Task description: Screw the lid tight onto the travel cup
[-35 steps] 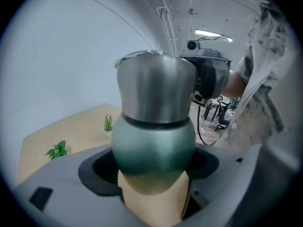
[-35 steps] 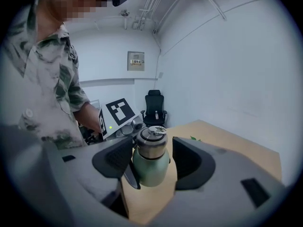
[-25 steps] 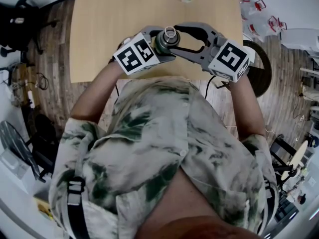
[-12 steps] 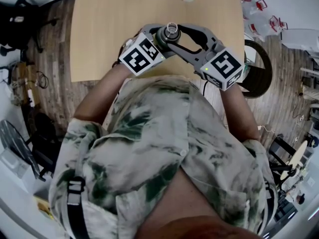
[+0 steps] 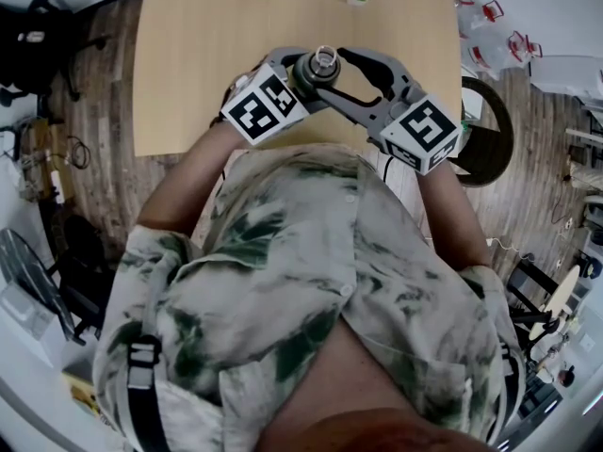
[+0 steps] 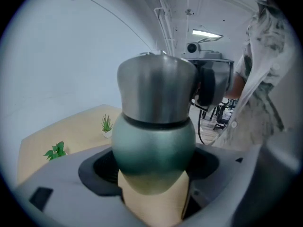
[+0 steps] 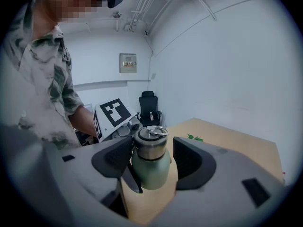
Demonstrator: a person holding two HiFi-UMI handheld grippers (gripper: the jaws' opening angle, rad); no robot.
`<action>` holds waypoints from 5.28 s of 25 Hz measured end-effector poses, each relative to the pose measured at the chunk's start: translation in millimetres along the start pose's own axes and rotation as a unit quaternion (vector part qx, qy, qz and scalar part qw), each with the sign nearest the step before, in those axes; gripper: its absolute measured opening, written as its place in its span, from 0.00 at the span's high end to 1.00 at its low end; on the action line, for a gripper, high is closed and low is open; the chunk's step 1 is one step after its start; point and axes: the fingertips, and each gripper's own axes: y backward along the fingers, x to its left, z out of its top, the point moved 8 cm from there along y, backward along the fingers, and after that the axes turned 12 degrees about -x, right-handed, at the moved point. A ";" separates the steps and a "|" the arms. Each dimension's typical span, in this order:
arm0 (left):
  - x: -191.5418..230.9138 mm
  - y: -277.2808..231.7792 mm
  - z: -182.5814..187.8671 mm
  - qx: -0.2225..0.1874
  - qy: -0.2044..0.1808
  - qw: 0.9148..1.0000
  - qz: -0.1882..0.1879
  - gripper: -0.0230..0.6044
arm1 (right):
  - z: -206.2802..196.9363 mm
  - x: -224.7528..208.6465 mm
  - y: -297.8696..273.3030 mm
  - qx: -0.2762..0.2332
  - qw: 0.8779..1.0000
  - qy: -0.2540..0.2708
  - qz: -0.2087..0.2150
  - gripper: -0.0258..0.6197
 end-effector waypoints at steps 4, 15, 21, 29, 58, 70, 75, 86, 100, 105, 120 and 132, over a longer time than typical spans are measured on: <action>-3.5 3.4 1.9 -0.001 -0.022 0.999 -0.040 0.35 | 5.5 -4.0 3.2 0.005 0.998 0.021 0.055 0.51; -19.8 4.3 2.3 -0.007 -0.045 0.992 -0.116 0.35 | 11.6 5.6 1.9 0.018 0.988 0.036 0.147 0.55; -14.6 0.4 -0.8 0.000 -0.035 0.996 -0.079 0.35 | 3.1 3.1 3.1 0.016 0.994 0.028 0.102 0.56; -9.2 -4.0 -0.3 0.001 -0.012 1.000 0.003 0.35 | -2.4 5.2 3.0 -0.005 1.000 -0.009 -0.011 0.56; -20.7 -4.0 1.3 0.001 -0.051 0.993 -0.106 0.35 | 7.9 7.5 10.0 0.024 0.991 0.064 0.117 0.58; -12.8 -9.5 -3.7 0.009 -0.018 1.000 -0.006 0.35 | -3.6 10.0 6.3 -0.001 1.000 0.026 -0.015 0.58; -14.3 -8.4 -3.1 0.012 -0.022 0.999 -0.037 0.35 | -3.8 8.4 9.0 0.003 0.999 0.032 0.030 0.55; -19.1 -7.0 1.3 0.006 -0.048 0.992 -0.118 0.35 | 6.4 4.6 4.4 0.020 0.986 0.080 0.142 0.56; -9.1 -7.5 -2.4 0.003 -0.019 1.000 -0.023 0.35 | -3.2 6.8 2.1 -0.008 0.999 0.044 0.004 0.58; -5.6 -8.1 -2.1 -0.004 -0.009 1.000 0.003 0.35 | -4.4 5.2 2.5 -0.013 0.999 0.026 -0.039 0.58; -15.9 -6.4 4.0 -0.013 -0.040 0.995 -0.088 0.35 | 9.7 4.8 2.3 0.000 0.992 0.070 0.104 0.54; -23.4 -6.5 7.6 -0.016 -0.051 0.992 -0.114 0.35 | 11.8 8.4 6.4 -0.002 0.989 0.077 0.128 0.54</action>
